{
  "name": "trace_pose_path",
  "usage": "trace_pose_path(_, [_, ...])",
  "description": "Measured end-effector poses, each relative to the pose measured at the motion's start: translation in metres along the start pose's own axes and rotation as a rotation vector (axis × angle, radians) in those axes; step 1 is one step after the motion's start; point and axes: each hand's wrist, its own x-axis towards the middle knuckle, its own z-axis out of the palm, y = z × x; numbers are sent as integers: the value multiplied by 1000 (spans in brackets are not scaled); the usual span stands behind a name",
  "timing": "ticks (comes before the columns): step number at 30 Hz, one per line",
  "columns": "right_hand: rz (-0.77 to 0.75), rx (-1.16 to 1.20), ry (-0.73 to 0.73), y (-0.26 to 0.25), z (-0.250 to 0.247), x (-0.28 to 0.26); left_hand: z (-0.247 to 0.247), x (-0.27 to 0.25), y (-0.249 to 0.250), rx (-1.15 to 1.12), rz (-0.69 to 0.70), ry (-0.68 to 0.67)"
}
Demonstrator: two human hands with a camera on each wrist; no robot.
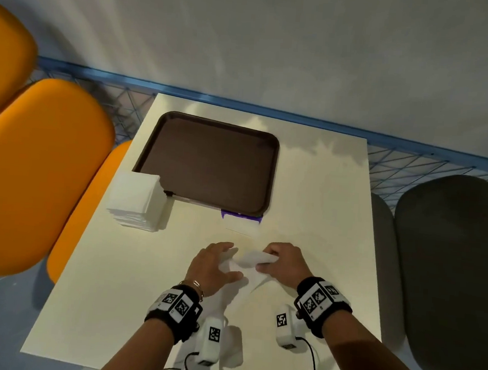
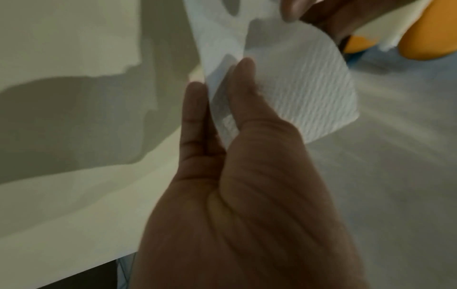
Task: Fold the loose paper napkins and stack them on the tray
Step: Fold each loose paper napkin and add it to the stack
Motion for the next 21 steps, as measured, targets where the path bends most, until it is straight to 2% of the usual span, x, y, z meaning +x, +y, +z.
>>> trace_pose_path(2, [-59,100,-45,-8,-17,-10,4,0,6,-75,3,50])
trace_pose_path(4, [-83,206,-19,-16,-35,-19,3,-6,15,-192,-4,100])
trace_pose_path(7, [-73,406,0,-26,-59,-30,-1,-25,32,-540,-54,141])
trace_pose_path(9, [-56,533,-71,-30,-71,-38,-4,-40,46,-715,-72,153])
trace_pose_path(11, [-71,562,-160,-33,-78,-48,-8,-51,61,-848,-94,172])
trace_pose_path(13, [-106,540,-188,-35,-80,-56,-11,-57,71,-924,-110,198])
trace_pose_path(18, [-183,550,-78,-40,-88,-72,-14,-74,93,-1012,-71,232])
trace_pose_path(21, [-220,569,-100,-42,-95,-79,-18,-81,101,-1003,-25,222])
